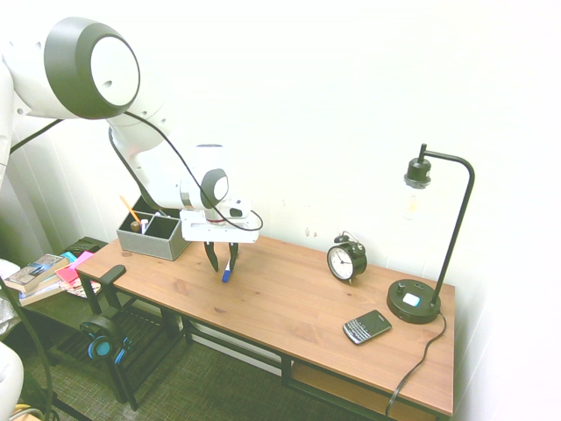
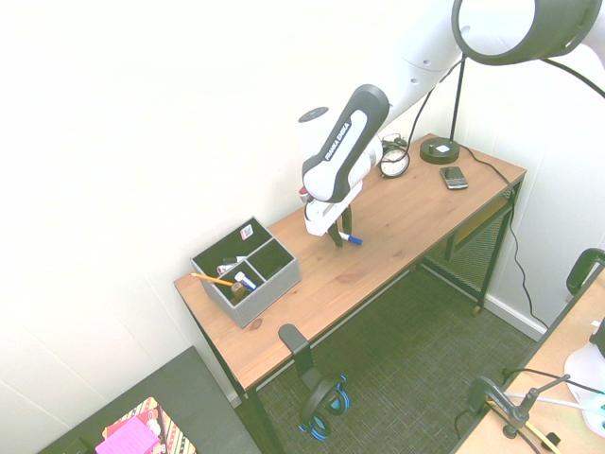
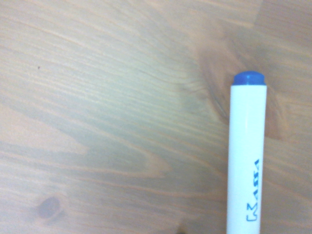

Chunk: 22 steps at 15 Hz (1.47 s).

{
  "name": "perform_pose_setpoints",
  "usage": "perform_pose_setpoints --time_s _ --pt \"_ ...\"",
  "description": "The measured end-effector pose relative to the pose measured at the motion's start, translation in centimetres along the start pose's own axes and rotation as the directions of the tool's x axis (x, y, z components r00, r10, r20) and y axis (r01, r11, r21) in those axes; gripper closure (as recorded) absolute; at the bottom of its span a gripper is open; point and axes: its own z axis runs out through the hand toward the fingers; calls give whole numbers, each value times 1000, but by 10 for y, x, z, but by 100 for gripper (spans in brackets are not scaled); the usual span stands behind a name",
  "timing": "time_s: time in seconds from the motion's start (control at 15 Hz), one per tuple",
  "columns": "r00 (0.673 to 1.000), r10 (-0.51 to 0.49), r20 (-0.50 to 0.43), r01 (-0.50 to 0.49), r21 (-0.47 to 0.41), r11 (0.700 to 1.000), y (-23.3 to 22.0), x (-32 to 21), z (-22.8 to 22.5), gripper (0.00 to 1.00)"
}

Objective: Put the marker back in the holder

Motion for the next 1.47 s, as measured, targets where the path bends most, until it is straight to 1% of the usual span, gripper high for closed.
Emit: perform_pose_setpoints --time_s 0.4,0.53,0.6,0.67,0.8,0.93,1.0,1.13,1.33,1.4,1.47 --pt "1000 25 3 -25 -1 1000 6 7 -1 100" --pt "998 58 8 -58 33 998 3 10 -14 100" --pt "996 73 43 -75 50 996 -1 6 -36 100" --pt "991 80 105 -86 54 995 -7 -5 -65 100" --pt "968 85 237 -100 51 994 -15 -32 -114 100" --pt "927 102 360 -123 36 992 -25 -38 -143 100" --pt "903 124 411 -146 24 989 -30 -36 -147 100" --pt "840 179 513 -202 -11 979 -45 -37 -136 100" --pt "723 265 637 -274 -88 958 -73 -53 -119 100" --pt "699 279 659 -287 -100 953 -80 -57 -119 100" --pt "683 289 671 -295 -108 949 -84 -61 -121 100"
